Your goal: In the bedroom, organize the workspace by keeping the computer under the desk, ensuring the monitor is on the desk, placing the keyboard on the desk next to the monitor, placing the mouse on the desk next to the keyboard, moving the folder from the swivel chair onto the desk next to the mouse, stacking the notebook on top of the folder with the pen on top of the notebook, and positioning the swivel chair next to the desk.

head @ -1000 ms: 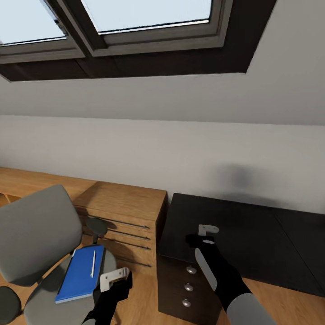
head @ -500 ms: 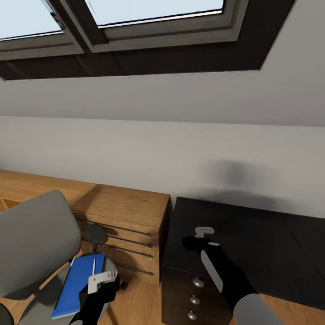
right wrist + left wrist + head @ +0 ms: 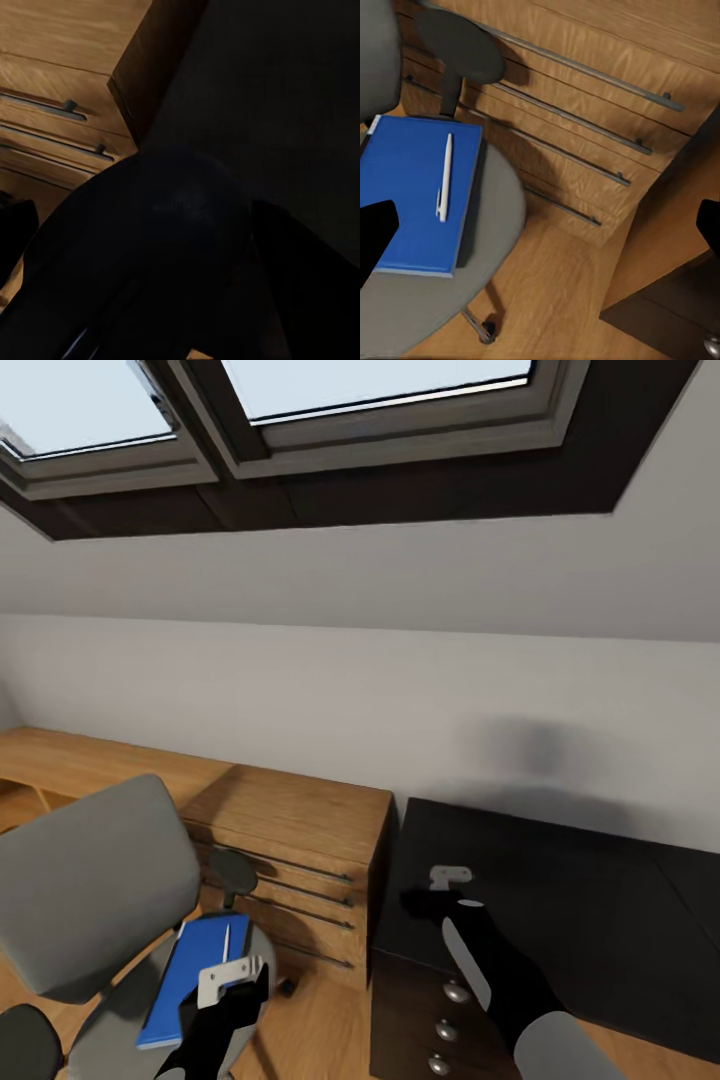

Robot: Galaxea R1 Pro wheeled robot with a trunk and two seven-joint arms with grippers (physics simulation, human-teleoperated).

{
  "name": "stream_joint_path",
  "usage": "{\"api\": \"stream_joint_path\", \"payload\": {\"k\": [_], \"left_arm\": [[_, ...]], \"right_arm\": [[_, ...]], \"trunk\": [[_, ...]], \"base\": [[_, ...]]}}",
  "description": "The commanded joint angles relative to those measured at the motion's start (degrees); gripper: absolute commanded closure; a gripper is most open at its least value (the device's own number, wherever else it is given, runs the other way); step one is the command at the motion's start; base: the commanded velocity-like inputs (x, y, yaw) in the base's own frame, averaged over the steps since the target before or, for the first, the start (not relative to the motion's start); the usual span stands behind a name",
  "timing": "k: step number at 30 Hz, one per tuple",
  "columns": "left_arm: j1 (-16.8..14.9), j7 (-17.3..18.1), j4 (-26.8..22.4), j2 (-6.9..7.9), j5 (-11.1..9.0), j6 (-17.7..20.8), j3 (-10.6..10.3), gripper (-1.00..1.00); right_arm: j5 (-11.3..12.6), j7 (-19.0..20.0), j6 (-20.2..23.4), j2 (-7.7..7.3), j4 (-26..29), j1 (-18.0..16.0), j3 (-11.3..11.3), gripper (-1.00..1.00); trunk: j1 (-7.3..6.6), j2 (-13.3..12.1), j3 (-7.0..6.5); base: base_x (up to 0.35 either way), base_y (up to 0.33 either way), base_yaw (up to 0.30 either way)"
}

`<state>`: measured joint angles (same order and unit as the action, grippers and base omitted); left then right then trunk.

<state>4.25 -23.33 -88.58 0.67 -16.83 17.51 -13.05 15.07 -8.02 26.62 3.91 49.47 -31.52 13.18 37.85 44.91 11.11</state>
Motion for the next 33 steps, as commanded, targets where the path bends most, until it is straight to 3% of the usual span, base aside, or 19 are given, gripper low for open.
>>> {"api": "stream_joint_path", "payload": {"k": [1, 13, 18, 20, 21, 25, 33], "left_arm": [[0.0, -0.5, -0.1, 0.05, -0.5, 0.2, -0.1, -1.00], [0.0, -0.5, -0.1, 0.04, -0.5, 0.2, -0.5, -1.00], [0.0, -0.5, -0.1, 0.04, -0.5, 0.2, -1.2, -1.00], [0.0, -0.5, -0.1, 0.04, -0.5, 0.2, -1.3, -1.00], [0.0, -0.5, -0.1, 0.04, -0.5, 0.2, -1.4, -1.00], [0.0, -0.6, -0.1, 0.04, -0.5, 0.2, -1.4, -1.00], [0.0, -0.6, -0.3, 0.04, -0.5, 0.2, -1.8, -1.00]], "right_arm": [[0.7, -0.5, 0.2, -0.04, -0.2, 0.0, 0.2, 1.00], [0.3, -0.5, 0.0, -0.06, -2.2, 0.0, 0.3, 1.00], [0.1, -0.5, -4.7, -0.09, -4.8, 0.0, 0.6, 1.00], [-0.5, -0.6, -6.4, 0.00, -8.0, -0.1, 1.6, 1.00], [-2.4, -0.9, -12.6, 0.27, -15.9, -0.3, 2.7, 1.00], [-2.6, -0.9, -13.7, 0.37, -21.6, -0.6, 2.9, 1.00], [-2.6, -1.0, -14.0, 0.39, -23.9, -1.0, 2.8, 1.00]], "trunk": [[0.02, 0.1, 0.07], [0.02, 0.1, 0.07], [0.02, 0.1, 0.07], [0.02, 0.1, 0.07], [0.02, 0.1, 0.07], [0.02, 0.1, 0.07], [0.02, 0.1, 0.07]], "base": [[0.000, 0.000, 0.135], [0.190, 0.000, 0.021], [0.091, 0.000, 0.000], [0.025, 0.000, 0.000], [0.002, 0.000, 0.000], [0.001, 0.000, 0.000], [0.000, 0.000, 0.000]]}}
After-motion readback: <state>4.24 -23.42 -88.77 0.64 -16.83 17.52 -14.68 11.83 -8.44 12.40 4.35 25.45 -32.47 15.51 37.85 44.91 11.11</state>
